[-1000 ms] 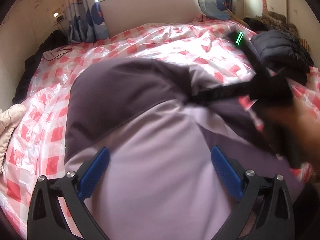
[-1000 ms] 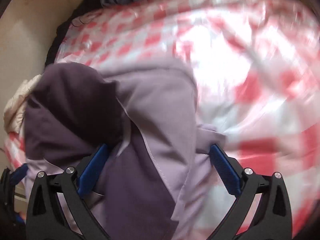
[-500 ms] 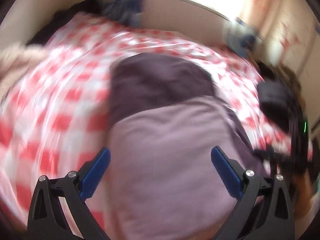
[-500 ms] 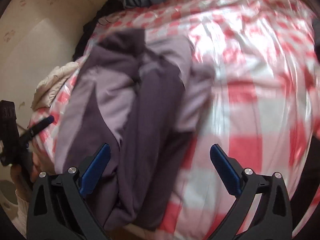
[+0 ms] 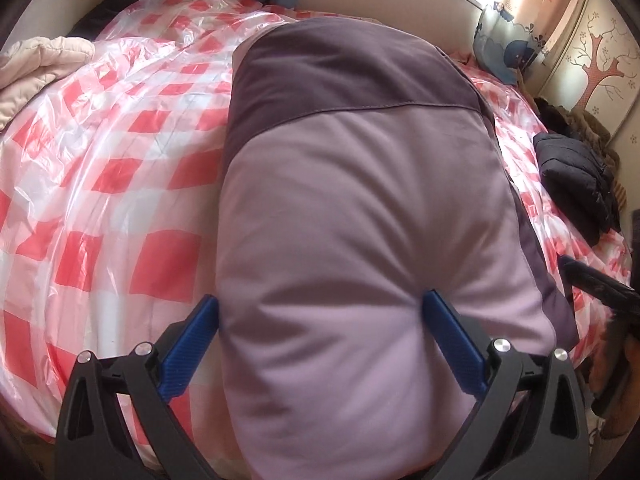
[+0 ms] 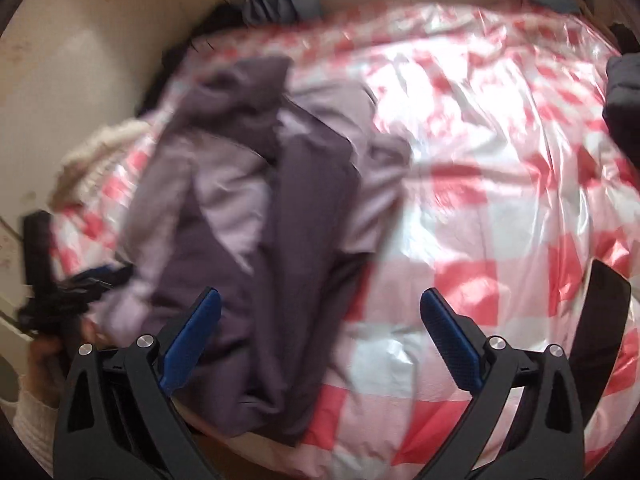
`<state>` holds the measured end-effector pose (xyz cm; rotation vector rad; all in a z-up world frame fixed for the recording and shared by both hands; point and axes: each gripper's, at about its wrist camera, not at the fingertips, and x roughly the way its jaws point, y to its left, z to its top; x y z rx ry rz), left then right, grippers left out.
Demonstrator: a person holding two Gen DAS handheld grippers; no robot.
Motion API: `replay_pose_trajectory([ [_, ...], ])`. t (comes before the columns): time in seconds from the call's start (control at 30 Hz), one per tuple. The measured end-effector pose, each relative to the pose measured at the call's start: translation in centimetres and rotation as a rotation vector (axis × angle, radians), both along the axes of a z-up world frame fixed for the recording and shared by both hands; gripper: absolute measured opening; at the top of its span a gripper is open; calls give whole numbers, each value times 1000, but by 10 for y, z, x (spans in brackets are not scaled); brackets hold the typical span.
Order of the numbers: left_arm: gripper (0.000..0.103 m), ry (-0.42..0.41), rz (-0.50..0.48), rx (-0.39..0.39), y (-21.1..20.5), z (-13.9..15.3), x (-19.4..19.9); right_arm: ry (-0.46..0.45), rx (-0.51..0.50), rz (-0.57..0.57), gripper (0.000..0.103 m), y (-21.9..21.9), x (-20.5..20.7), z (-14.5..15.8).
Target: Fold large clothes
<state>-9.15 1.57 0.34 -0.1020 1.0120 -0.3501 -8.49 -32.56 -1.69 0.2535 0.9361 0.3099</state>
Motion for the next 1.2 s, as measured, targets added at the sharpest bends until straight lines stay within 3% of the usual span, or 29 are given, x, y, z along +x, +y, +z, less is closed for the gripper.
replay_pose_trajectory([
  [0.1,97,10,-19,5,-3,-3,-1,108,-182,79,97,30,6,-38],
  [0.13,97,15,-40,13,-5,-3,-2,131,-196,99,97,32,8,-50],
  [0.2,97,10,-58,17,-4,3,-4,180,-145,97,97,21,12,-46],
  [0.37,97,-41,-23,-82,18,29,8,42,-38,15,97,-7,14,12],
  [0.47,97,-37,31,-169,28,36,38,-12,59,-45,97,-15,53,35],
  [0.53,97,-38,55,-203,32,36,60,-24,61,-67,97,-16,87,33],
  [0.6,97,-25,59,-215,31,31,77,22,54,-100,97,-10,123,13],
  [0.7,97,17,18,-206,16,14,95,190,-95,-98,97,-6,162,-59],
  [0.73,97,19,11,-211,13,10,97,228,-20,-94,97,-12,164,-88],
  [0.77,97,22,3,-206,10,10,99,217,35,-102,97,-19,162,-93],
  [0.87,97,-14,-23,-177,11,17,96,228,131,-121,96,-34,158,-78],
  [0.97,97,-41,-28,-188,20,20,94,173,388,-81,96,-51,146,-60],
  [1.0,97,-40,-22,-219,26,19,95,176,442,-89,96,-56,145,-58],
  [1.07,97,-17,-25,-289,37,16,99,203,447,-90,96,-59,144,-55],
  [1.1,97,15,-37,-360,46,10,103,225,442,-80,96,-58,144,-57],
  [1.2,97,112,-36,-475,64,-9,115,319,499,-33,96,-51,143,-71],
])
